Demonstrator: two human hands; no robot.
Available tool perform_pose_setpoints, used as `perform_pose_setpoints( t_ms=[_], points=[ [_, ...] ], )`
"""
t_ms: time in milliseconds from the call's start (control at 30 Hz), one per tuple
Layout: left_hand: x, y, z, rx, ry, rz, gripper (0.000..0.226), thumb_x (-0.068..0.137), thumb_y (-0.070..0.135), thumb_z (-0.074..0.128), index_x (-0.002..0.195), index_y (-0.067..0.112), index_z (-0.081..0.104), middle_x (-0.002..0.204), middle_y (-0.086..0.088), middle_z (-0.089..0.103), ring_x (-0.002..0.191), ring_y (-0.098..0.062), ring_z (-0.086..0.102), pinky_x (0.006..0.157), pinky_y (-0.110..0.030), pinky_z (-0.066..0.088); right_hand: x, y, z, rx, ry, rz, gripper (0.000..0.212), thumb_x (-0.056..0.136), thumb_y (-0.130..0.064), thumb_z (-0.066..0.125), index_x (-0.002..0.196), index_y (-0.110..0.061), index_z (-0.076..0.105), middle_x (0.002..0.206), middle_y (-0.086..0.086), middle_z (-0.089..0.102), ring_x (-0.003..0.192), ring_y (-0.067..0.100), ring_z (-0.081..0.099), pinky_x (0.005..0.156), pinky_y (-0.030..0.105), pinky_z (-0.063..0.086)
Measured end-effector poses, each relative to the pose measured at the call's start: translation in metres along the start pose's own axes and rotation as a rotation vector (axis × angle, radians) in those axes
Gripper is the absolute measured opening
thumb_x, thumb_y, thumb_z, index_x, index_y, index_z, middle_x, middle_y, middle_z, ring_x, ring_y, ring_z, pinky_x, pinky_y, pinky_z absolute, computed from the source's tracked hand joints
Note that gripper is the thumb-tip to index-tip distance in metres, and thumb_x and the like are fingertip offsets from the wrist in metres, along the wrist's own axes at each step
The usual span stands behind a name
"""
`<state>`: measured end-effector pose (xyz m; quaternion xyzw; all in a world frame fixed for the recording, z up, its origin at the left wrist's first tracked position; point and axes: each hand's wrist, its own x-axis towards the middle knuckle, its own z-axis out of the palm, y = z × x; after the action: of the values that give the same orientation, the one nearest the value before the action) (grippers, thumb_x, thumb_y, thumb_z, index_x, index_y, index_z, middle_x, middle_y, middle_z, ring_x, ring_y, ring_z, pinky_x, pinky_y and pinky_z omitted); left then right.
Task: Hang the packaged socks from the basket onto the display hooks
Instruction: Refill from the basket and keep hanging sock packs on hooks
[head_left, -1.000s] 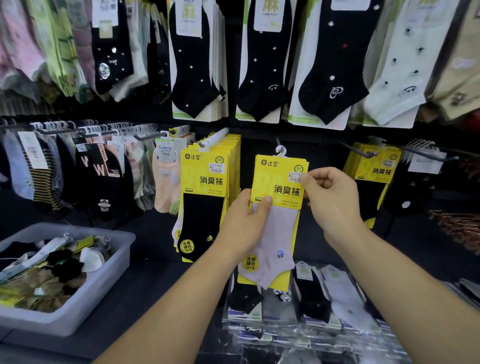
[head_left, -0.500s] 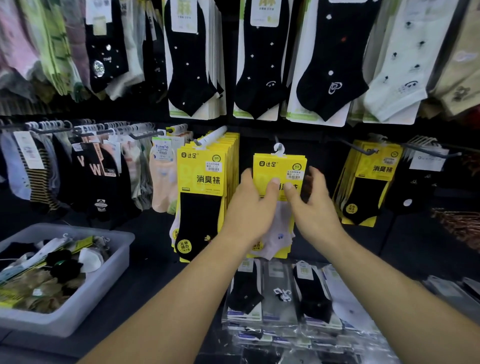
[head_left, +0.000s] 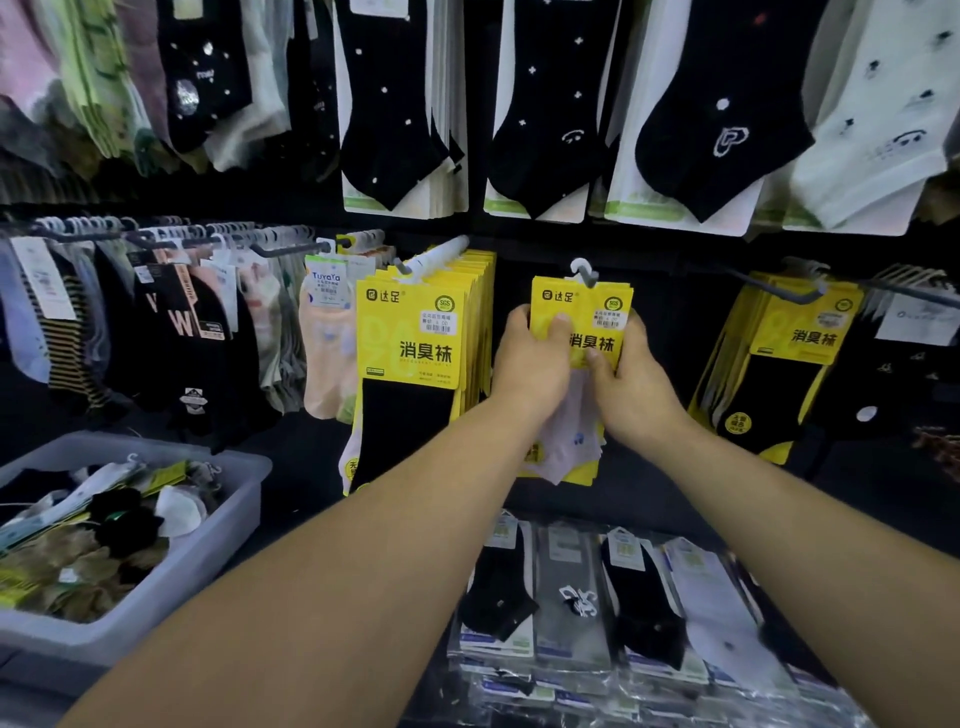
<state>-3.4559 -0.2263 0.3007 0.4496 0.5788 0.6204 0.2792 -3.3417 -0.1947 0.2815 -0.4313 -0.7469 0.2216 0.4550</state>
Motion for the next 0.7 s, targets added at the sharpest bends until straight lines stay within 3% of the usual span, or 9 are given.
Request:
perform_pose_setpoints(
  t_ms=[100, 233, 300, 333, 400, 433, 533, 633, 700],
  points=[
    [-0.013, 0.006, -0.004, 0.061, -0.029, -0.005, 0.031, 0.11, 0.028, 0.05, 0.136, 0.011, 0.054, 0.116, 0.002, 0.068, 0.112, -0.023, 0.065, 0.094, -0.036, 0.047, -0.002, 0.005, 0.0, -0.019, 0.0, 0.023, 0.054, 0.105, -0.024, 0.048, 0.153, -0.028, 0.023, 0.107, -0.025, 0.059, 0.087, -0.002, 0.059, 0.066, 0.013, 0.039],
    [-0.072, 0.003, -0.027, 0.112, -0.187, 0.018, 0.039, 0.109, 0.025, 0.051, 0.146, 0.012, 0.048, 0.122, 0.007, 0.065, 0.11, -0.005, 0.068, 0.094, -0.026, 0.05, -0.028, 0.006, -0.004, 0.025, 0.153, 0.093, 0.058, 0.102, -0.029, 0.052, 0.153, -0.018, 0.028, 0.143, 0.001, 0.048, 0.126, 0.019, 0.052, 0.1, 0.037, 0.047],
    [-0.103, -0.004, -0.05, 0.098, -0.204, 0.074, 0.037, 0.106, 0.028, 0.056, 0.142, 0.023, 0.06, 0.133, 0.009, 0.067, 0.093, 0.016, 0.068, 0.081, -0.01, 0.055, -0.049, 0.002, -0.007, -0.019, 0.277, 0.013, 0.041, 0.101, -0.028, 0.052, 0.14, -0.015, 0.044, 0.128, -0.002, 0.045, 0.118, 0.019, 0.053, 0.1, 0.045, 0.049],
    [-0.116, -0.005, -0.065, 0.047, -0.145, 0.145, 0.031, 0.102, 0.028, 0.058, 0.131, 0.028, 0.069, 0.125, 0.009, 0.074, 0.084, 0.015, 0.068, 0.078, -0.012, 0.058, -0.058, -0.002, -0.007, -0.069, 0.29, -0.068, 0.032, 0.101, -0.026, 0.051, 0.131, -0.015, 0.05, 0.12, -0.005, 0.044, 0.112, 0.019, 0.053, 0.096, 0.045, 0.05],
    [-0.125, -0.004, -0.096, -0.042, 0.054, 0.361, 0.022, 0.097, 0.024, 0.057, 0.105, 0.03, 0.077, 0.103, 0.006, 0.078, 0.088, 0.0, 0.074, 0.079, -0.029, 0.065, -0.075, -0.014, -0.002, -0.155, 0.205, -0.218, 0.021, 0.1, -0.023, 0.049, 0.117, -0.015, 0.058, 0.111, -0.007, 0.046, 0.107, 0.019, 0.052, 0.092, 0.044, 0.049],
    [-0.121, -0.004, -0.112, -0.035, 0.149, 0.465, 0.02, 0.096, 0.02, 0.057, 0.103, 0.027, 0.075, 0.103, 0.006, 0.076, 0.094, -0.003, 0.073, 0.08, -0.028, 0.064, -0.081, -0.021, 0.003, -0.154, 0.125, -0.251, 0.022, 0.101, -0.025, 0.048, 0.115, -0.015, 0.061, 0.111, -0.007, 0.049, 0.108, 0.019, 0.053, 0.092, 0.042, 0.048],
    [-0.088, -0.013, -0.155, 0.112, 0.328, 0.497, 0.027, 0.099, 0.023, 0.067, 0.124, 0.026, 0.058, 0.131, 0.006, 0.057, 0.117, 0.004, 0.058, 0.099, -0.015, 0.048, -0.087, -0.047, 0.027, -0.054, -0.138, -0.183, 0.045, 0.101, -0.047, 0.044, 0.135, -0.022, 0.056, 0.133, -0.01, 0.051, 0.128, 0.014, 0.048, 0.105, 0.035, 0.04],
    [-0.055, -0.033, -0.176, 0.065, 0.129, 0.251, 0.042, 0.101, 0.028, 0.07, 0.136, 0.03, 0.047, 0.131, 0.024, 0.059, 0.117, 0.02, 0.055, 0.099, -0.007, 0.042, -0.083, -0.064, 0.058, 0.12, -0.26, -0.073, 0.06, 0.102, -0.054, 0.046, 0.156, -0.037, 0.026, 0.145, -0.032, 0.03, 0.134, -0.009, 0.03, 0.111, 0.019, 0.028],
    [-0.043, -0.051, -0.178, -0.079, -0.049, 0.095, 0.044, 0.102, 0.033, 0.067, 0.143, 0.026, 0.051, 0.132, 0.017, 0.069, 0.12, 0.007, 0.064, 0.109, -0.024, 0.051, -0.078, -0.07, 0.081, 0.245, -0.226, -0.031, 0.057, 0.103, -0.053, 0.043, 0.153, -0.048, 0.015, 0.138, -0.049, 0.024, 0.127, -0.022, 0.028, 0.103, 0.003, 0.024]
  ],
)
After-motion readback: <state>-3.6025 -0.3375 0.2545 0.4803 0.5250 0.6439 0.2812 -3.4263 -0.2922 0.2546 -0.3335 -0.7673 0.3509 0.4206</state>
